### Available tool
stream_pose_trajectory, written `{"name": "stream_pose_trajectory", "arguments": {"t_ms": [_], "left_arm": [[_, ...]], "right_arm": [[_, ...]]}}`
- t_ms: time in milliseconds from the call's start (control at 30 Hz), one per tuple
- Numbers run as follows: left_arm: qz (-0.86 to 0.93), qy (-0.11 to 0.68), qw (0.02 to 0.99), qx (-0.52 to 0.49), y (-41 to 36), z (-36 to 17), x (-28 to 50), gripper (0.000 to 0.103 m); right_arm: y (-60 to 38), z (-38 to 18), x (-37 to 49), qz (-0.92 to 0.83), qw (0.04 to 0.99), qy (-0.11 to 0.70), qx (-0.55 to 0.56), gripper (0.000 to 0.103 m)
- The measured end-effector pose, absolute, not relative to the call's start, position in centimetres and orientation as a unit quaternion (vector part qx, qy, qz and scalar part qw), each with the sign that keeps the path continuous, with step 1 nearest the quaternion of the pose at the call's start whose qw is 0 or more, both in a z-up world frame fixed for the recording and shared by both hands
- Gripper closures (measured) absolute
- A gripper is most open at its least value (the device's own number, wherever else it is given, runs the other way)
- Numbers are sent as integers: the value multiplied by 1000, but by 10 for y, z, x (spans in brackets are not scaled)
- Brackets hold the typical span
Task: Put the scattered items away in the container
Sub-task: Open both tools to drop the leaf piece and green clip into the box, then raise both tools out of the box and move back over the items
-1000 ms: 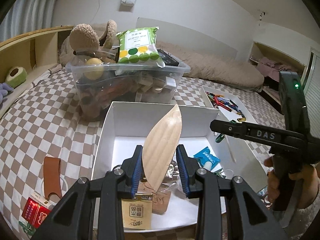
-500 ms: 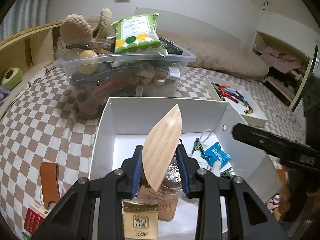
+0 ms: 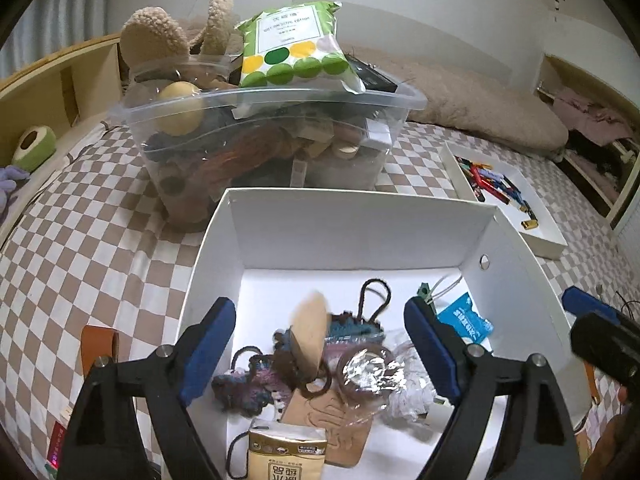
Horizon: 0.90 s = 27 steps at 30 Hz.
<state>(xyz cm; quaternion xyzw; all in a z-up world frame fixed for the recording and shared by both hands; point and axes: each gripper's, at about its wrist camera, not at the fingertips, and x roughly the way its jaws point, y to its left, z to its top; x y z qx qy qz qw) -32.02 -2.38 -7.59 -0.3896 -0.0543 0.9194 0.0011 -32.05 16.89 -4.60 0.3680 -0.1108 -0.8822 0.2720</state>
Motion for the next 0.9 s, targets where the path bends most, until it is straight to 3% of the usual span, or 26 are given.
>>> {"name": "stream_pose_trajectory", "arguments": {"t_ms": [533,767,867,900], "left_arm": [[924,-26,16,-381,-13,-53,-285,16],[930,-26,27,-365,-7,-41,-257,12],[933,-25,30,-358,-4,-35,-246,10],[934,-24,30,-355,-3,-33,-242,9]], "right_arm": [[175,-28,-299,-885,270,-117,362,14],[180,-13,-276,-897,256,-91,350,14],[181,-9,-266,-901,253,-77,345,0],[181,-7,-263,-902,253,-74,341,0]]}}
